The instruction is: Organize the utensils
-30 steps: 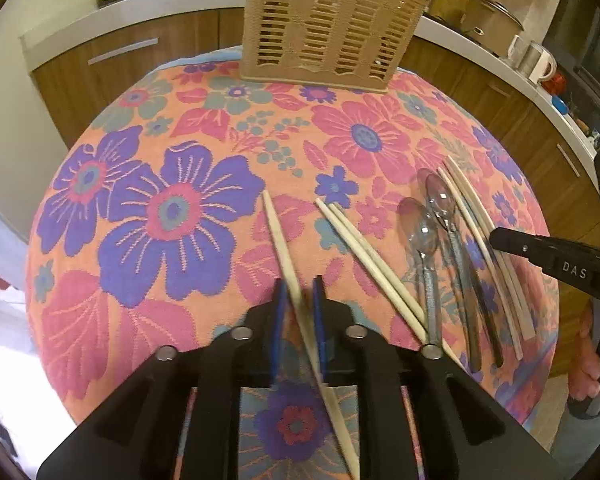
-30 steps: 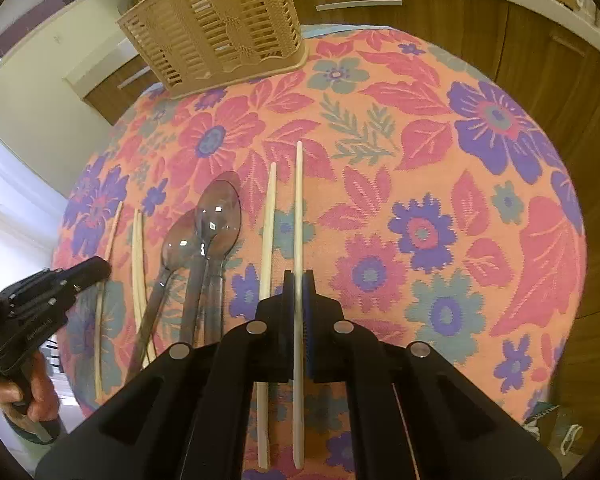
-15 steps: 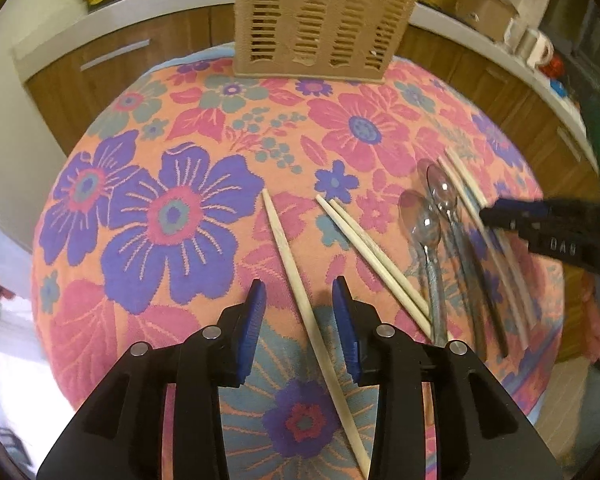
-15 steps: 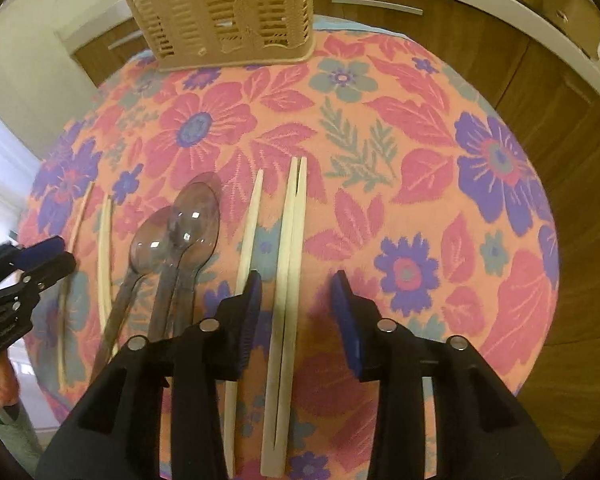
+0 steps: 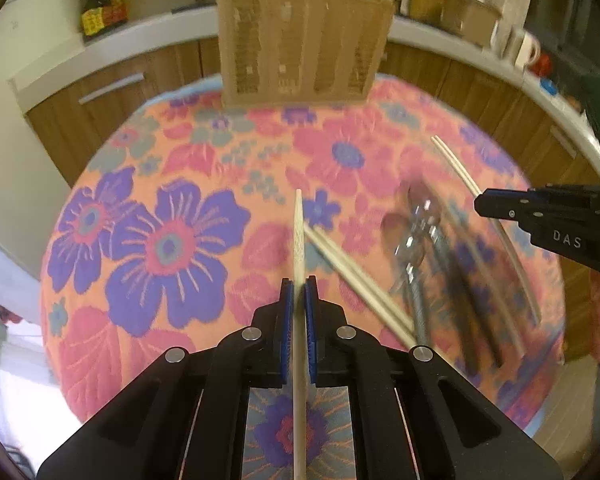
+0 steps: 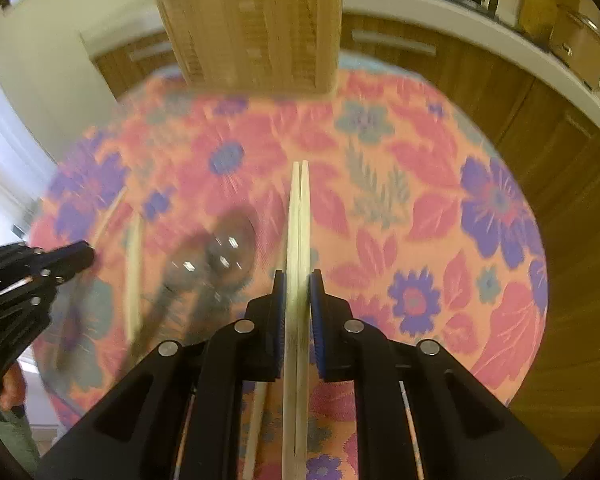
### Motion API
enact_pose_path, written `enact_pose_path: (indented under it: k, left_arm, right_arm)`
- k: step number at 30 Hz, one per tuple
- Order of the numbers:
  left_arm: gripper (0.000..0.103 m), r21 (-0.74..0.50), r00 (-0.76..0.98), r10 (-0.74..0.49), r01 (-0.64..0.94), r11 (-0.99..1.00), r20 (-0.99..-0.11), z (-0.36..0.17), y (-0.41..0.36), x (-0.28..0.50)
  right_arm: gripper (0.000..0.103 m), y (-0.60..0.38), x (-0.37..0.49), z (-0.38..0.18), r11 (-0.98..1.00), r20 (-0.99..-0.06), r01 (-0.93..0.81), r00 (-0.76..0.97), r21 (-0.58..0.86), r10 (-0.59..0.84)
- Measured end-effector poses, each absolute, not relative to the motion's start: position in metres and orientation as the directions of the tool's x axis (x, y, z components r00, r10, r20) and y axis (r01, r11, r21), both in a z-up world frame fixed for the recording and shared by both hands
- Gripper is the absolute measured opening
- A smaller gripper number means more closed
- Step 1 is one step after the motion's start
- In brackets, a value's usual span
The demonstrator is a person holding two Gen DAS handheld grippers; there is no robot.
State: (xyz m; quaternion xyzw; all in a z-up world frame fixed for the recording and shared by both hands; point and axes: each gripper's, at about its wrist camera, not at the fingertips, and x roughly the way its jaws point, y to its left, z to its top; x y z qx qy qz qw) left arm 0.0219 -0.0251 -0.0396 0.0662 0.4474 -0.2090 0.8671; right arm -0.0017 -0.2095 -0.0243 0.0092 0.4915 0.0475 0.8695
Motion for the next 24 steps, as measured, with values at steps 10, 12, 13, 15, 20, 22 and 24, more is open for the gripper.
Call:
enact_pose_path:
  k: [10,12,13,15,20,22,24]
  left_arm:
    - [0.004,-0.144,0.696,-0.402,0.400,0.905,-0.594,0.029,-0.006,0.019]
    - [0.004,-0.143,0.728,-0.413,0.405,0.903,-0.548,0.043,-0.007,0.019]
    - [0.004,-0.146,0.738,-0.422,0.410,0.900,-0.527,0.050,-0.007,0.020]
    - [0.004,-0.146,0.757,-0.436,0.421,0.895,-0.487,0.066,-0.007,0.024]
    - [0.004,-0.144,0.802,-0.478,0.458,0.877,-0.357,0.111,-0.013,0.043]
    - [0.004,-0.143,0.815,-0.492,0.471,0.870,-0.305,0.131,-0.017,0.055]
    - [0.004,-0.140,0.825,-0.500,0.480,0.866,-0.262,0.146,-0.022,0.067]
  right_arm:
    - [0.010,-0.211,-0.013,0.045,0.977,-0.676,-0.174,0.706,0.121,0.210]
    - [0.010,-0.211,-0.011,0.053,0.974,-0.654,-0.188,0.723,0.124,0.223]
    - [0.010,-0.210,-0.008,0.059,0.972,-0.639,-0.197,0.734,0.126,0.231]
    - [0.010,-0.208,-0.005,0.068,0.970,-0.611,-0.206,0.753,0.132,0.243]
    - [0.010,-0.212,0.009,0.105,0.958,-0.495,-0.229,0.821,0.173,0.285]
    - [0.010,-0.215,0.022,0.118,0.956,-0.451,-0.223,0.845,0.189,0.286]
    - [0.010,-0.219,0.036,0.132,0.951,-0.402,-0.220,0.868,0.217,0.292]
